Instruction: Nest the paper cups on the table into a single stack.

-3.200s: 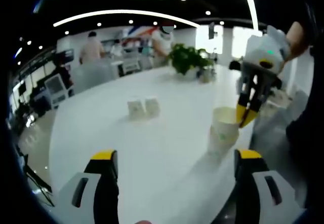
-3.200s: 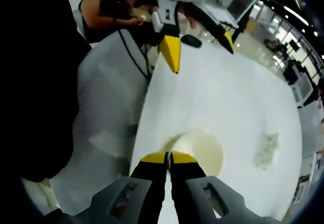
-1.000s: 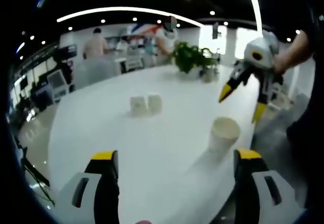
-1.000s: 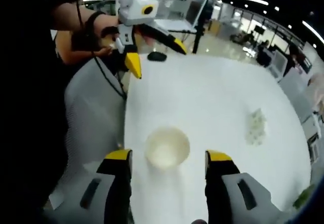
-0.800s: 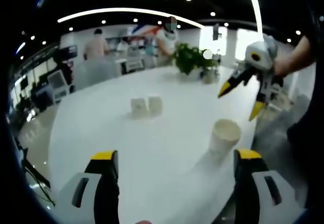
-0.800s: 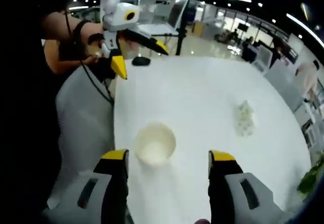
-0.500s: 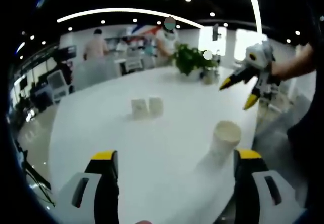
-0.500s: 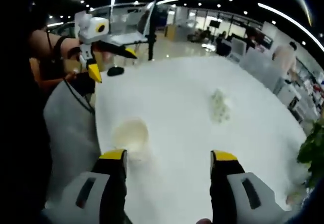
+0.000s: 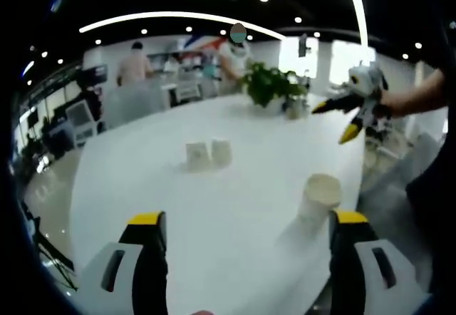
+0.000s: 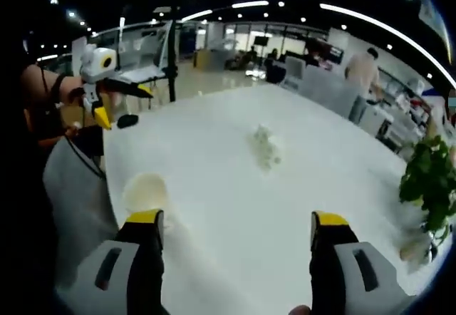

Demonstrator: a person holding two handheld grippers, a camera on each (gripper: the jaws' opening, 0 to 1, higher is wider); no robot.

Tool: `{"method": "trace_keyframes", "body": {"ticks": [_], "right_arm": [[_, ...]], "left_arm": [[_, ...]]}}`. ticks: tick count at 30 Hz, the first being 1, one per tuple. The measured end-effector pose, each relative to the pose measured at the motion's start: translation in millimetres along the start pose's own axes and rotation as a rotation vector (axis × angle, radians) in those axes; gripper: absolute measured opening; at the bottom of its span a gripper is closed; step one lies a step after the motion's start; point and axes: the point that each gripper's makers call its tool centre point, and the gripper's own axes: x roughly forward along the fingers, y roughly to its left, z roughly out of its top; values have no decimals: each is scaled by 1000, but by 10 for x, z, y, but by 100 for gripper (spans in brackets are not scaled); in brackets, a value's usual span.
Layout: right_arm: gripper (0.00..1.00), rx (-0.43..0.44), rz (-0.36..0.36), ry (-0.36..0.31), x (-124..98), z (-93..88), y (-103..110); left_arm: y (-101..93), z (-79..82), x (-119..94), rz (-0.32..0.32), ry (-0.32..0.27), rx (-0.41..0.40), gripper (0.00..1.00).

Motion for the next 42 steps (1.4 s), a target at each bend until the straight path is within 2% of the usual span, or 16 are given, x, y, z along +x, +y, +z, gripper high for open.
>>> {"method": "trace_keyframes", "body": {"ticks": [5, 15, 22, 27, 34, 39, 42], "right_arm": [[100, 18, -15, -8, 22, -22, -22], [100, 15, -18, -4, 21, -51, -27], [100, 11, -4, 4, 69, -137, -4], [100, -63, 34, 18, 106, -183, 50], [100, -7, 57, -21, 156, -197, 34], [100, -53, 74, -30, 223, -200, 43], [100, -68, 85, -30, 282, -223, 23]], "left_arm": [[14, -10, -12, 1, 0, -5, 93], [14, 46, 24, -2, -19, -24, 93], [23, 68, 114, -2, -4, 2, 91], [90, 105, 203, 12, 9, 47, 89], [179, 270, 477, 27, -12, 12, 89], [188, 399, 746, 3, -15, 2, 90], [208, 511, 977, -12, 2, 39, 89]]}}
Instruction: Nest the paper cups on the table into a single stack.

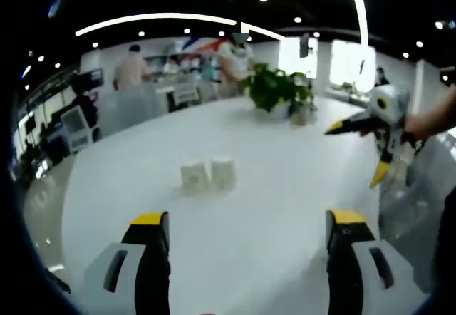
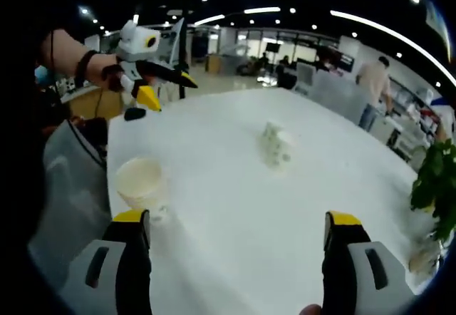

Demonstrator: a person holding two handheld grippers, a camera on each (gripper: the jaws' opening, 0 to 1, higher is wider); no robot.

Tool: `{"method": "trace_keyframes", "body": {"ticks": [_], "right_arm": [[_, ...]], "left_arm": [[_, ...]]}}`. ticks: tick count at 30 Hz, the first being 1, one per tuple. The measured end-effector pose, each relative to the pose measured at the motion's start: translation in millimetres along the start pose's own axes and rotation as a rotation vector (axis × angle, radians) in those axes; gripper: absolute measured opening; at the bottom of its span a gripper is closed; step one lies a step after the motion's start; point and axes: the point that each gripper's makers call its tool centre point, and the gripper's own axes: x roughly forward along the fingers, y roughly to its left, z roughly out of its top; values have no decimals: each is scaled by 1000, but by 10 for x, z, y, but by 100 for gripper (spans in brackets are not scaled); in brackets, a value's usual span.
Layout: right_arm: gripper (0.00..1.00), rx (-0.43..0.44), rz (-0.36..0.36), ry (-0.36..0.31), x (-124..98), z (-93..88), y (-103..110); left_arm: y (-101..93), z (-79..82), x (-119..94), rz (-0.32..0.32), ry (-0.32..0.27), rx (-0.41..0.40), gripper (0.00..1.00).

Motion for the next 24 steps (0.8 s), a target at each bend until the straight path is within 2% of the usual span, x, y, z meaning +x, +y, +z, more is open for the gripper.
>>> {"method": "trace_keyframes", "body": {"ticks": [5, 10, 14, 19, 24], "right_arm": [[100, 11, 2, -16, -13, 1, -69], [100, 30, 9, -25, -71, -51, -119], [100, 33, 17, -13, -97, -153, -140], [100, 63, 20, -12, -107, -257, -150], [100, 102, 34, -2, -92, -364, -61]], "left_arm": [[36, 200, 320, -22, 7, 16, 90], [46, 291, 674, -47, 51, 69, 89], [55, 314, 937, -50, 83, 96, 89], [26, 332, 1166, -71, 99, 103, 89], [18, 390, 1406, -86, 125, 135, 88]]}}
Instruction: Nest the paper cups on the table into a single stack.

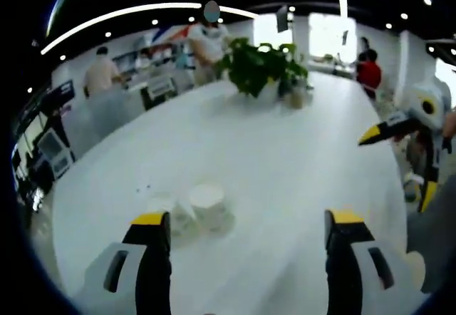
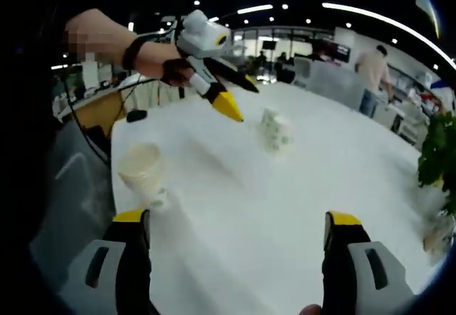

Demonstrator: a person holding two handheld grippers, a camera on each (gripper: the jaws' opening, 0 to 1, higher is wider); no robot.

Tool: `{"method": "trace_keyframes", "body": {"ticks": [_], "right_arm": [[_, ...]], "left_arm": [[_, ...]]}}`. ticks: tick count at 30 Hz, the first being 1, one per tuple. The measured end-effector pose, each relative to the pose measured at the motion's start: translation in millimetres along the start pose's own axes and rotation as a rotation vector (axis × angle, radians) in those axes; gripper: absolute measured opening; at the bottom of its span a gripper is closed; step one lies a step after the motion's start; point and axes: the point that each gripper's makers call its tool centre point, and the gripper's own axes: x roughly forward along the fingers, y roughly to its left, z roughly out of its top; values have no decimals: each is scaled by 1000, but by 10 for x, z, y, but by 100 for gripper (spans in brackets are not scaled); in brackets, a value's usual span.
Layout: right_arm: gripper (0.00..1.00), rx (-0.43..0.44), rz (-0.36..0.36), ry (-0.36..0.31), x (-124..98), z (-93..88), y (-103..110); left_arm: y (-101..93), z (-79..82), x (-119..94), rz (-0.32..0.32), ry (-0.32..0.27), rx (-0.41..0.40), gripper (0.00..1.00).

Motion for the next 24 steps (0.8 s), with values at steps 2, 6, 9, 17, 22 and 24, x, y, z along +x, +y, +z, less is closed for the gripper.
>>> {"method": "trace_keyframes", "body": {"ticks": [2, 6, 9, 17, 22, 24], "right_arm": [[100, 14, 7, -11, 0, 0, 38], [100, 16, 16, -15, 2, -11, 84], [100, 31, 18, -24, -19, -25, 106], [100, 56, 24, -11, -59, -171, 115], [100, 82, 13, -17, -101, -246, 60], [100, 90, 11, -21, -116, -267, 49]], "left_arm": [[18, 3, 73, -1, 22, 25, 89], [57, -37, 221, -15, 61, 60, 89], [73, -56, 324, -32, 103, 137, 89], [72, 10, 512, -66, 157, 245, 88], [128, -18, 663, -86, 202, 269, 89], [151, -55, 708, -90, 231, 309, 90]]}}
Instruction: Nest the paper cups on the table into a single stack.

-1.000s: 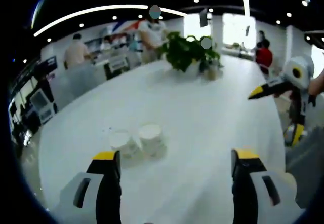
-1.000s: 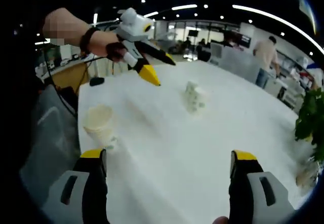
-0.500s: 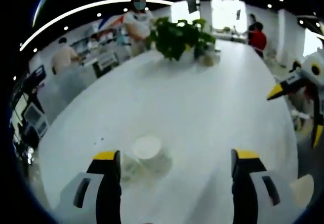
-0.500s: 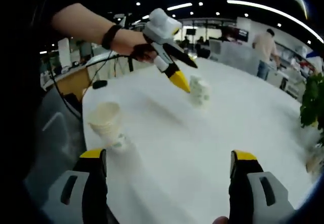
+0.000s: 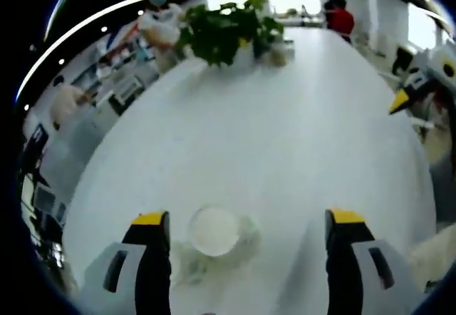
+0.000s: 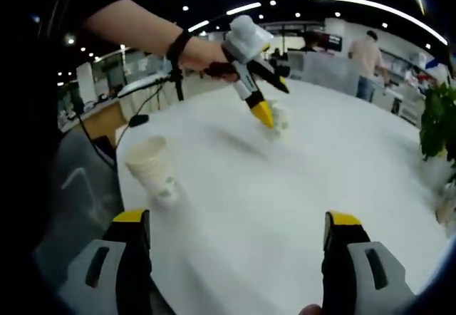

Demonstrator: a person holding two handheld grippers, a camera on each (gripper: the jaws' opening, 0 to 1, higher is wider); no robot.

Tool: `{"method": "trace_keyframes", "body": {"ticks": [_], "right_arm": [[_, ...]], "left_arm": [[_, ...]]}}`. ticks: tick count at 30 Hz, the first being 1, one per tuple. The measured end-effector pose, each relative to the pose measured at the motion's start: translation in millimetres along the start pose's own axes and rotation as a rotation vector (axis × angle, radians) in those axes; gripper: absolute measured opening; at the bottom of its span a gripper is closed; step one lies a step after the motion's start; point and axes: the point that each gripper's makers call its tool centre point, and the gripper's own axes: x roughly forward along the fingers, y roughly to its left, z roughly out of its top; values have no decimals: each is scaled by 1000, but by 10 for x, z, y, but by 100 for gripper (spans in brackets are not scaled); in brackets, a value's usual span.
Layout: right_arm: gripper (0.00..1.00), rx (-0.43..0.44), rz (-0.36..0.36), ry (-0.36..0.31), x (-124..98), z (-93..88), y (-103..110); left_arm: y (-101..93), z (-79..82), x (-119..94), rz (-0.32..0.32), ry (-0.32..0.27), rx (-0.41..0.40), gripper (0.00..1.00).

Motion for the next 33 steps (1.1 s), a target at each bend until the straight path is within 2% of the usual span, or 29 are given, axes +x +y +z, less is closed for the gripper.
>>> {"method": "trace_keyframes", "body": {"ticks": [2, 9, 14, 16, 23, 27, 33], "right_arm": [[100, 4, -1, 4, -8, -20, -8], [99, 18, 4, 12, -77, -121, 9], [99, 47, 9, 13, -77, -181, 20], [99, 42, 16, 16, -75, -192, 37], [98, 51, 17, -4, -75, -140, 26], [98, 57, 13, -9, -62, -124, 20], [97, 57, 15, -12, -44, -113, 35]], "left_arm": [[-6, -32, 39, -15, 25, 27, 89], [52, -136, 153, -34, 89, 26, 87], [36, -173, 157, -57, 117, 39, 77], [21, -186, 158, -73, 122, 38, 73], [3, -250, 162, -92, 139, 10, 69], [-21, -236, 148, -109, 128, 14, 60], [-37, -251, 139, -120, 129, 17, 54]]}}
